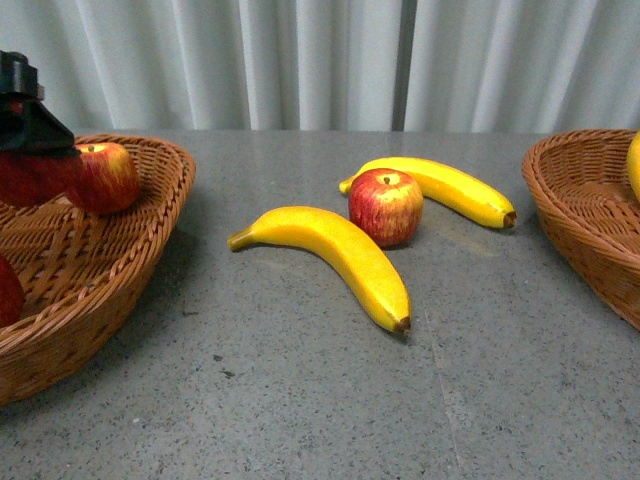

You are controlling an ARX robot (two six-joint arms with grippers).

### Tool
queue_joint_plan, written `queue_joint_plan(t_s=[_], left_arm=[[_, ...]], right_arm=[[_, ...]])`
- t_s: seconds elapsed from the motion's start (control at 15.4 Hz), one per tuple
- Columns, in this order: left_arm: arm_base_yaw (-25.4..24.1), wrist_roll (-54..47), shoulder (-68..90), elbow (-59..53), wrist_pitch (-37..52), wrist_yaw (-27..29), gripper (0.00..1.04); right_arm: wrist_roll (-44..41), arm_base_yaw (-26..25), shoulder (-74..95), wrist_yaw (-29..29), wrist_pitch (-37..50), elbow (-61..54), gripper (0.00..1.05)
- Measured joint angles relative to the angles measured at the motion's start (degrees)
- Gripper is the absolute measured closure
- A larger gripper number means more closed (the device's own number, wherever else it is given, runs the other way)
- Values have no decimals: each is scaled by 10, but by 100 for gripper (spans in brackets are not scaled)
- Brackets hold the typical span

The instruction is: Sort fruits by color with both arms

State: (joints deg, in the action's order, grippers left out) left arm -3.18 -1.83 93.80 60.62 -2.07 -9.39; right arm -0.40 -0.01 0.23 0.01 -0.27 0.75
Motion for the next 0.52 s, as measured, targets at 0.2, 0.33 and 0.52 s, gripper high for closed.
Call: queue_joint_plan(t_s=[0.2,0.33,0.52], left_arm=[[27,-19,28,-2,-12,4,37],[30,-34,36,-2,-10,17,37],[33,-46,37,-4,-4,24,37]], right_arm=[[0,0,0,0,0,0,7],[0,0,0,0,0,0,7],[0,0,0,0,0,0,7]])
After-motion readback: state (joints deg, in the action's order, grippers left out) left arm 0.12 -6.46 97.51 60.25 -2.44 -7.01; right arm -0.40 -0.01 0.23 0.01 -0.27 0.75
